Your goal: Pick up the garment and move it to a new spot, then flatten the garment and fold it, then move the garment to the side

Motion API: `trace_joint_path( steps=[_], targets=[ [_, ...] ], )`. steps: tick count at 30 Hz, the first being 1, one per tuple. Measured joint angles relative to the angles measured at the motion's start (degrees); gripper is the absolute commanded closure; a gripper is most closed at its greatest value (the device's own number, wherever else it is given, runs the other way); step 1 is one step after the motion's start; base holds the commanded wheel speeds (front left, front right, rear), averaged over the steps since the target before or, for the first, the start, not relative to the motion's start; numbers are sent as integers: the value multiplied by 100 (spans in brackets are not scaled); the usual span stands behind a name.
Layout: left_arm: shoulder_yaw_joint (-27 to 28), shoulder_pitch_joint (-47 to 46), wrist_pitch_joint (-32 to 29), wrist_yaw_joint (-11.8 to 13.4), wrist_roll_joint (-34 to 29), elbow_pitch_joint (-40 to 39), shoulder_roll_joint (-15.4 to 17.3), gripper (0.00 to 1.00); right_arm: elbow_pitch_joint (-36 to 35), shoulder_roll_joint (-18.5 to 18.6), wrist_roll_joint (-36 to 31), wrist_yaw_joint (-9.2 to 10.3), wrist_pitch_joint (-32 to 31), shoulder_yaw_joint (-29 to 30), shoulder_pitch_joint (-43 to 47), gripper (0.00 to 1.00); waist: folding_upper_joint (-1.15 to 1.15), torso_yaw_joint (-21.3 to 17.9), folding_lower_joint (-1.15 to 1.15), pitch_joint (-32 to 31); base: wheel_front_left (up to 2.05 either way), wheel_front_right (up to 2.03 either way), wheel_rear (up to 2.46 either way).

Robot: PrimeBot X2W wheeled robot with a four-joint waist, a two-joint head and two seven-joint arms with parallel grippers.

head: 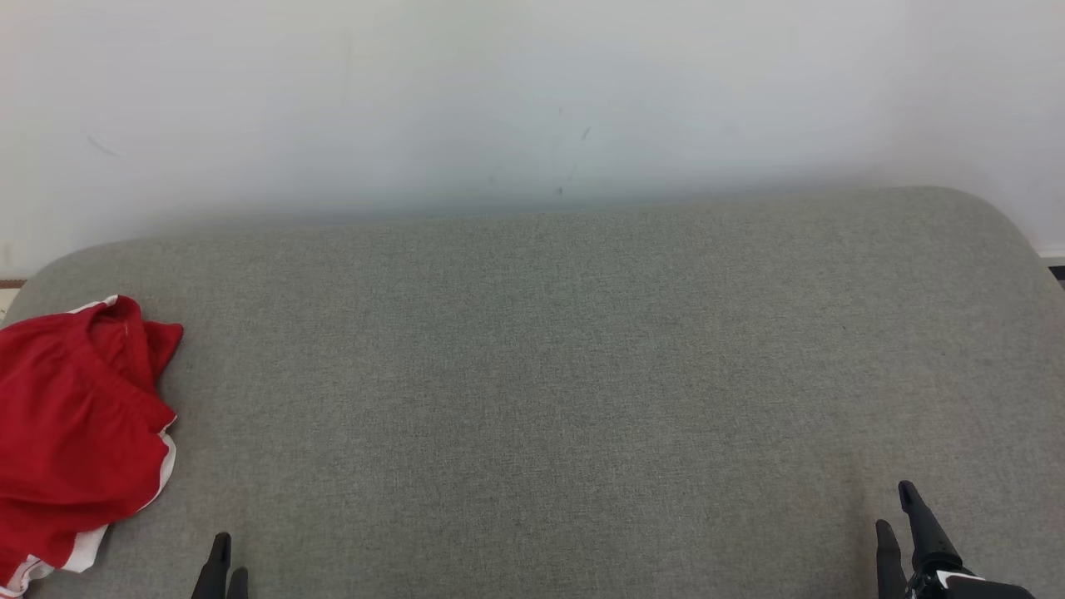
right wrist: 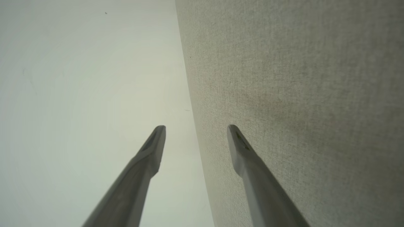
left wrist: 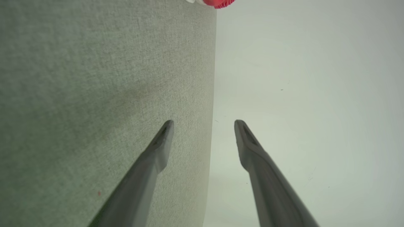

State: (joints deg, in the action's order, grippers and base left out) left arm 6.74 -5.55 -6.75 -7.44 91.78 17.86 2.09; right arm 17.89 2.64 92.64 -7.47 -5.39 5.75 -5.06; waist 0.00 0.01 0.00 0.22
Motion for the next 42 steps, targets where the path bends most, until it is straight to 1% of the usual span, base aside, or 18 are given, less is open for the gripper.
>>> trace_joint_path(
  steps=[6,14,24,33,34,41,42],
  targets=[
    [-38,-1,114,-1,-114,-64,-3,0,-73,1,-102,0,97,-96,-2,0,0,3,0,-2,0,0,0],
    [-100,-2,337,51,-702,-290,-1,0,-235,30,-567,0,324,-293,-6,0,0,4,0,-16,0,0,0],
    [-190,1,589,212,-1918,-615,3,0,-389,79,-1633,0,550,-521,-22,0,0,-1,0,-46,0,0,0],
    [-300,63,792,357,-3118,-823,12,0,-465,155,-2757,0,751,-776,-40,0,0,-2,0,-88,0,0,0],
    [-326,65,835,388,-3354,-857,14,0,-483,160,-2984,0,794,-835,-52,0,0,-3,0,-98,0,0,0],
    [-410,91,987,488,-4139,-927,74,0,-509,201,-3719,0,915,-1018,-104,0,0,-7,0,-128,0,0,0],
    [-431,91,1027,504,-4317,-953,94,0,-505,215,-3908,0,957,-1070,-126,0,0,-8,0,-136,0,0,0]
  ],
)
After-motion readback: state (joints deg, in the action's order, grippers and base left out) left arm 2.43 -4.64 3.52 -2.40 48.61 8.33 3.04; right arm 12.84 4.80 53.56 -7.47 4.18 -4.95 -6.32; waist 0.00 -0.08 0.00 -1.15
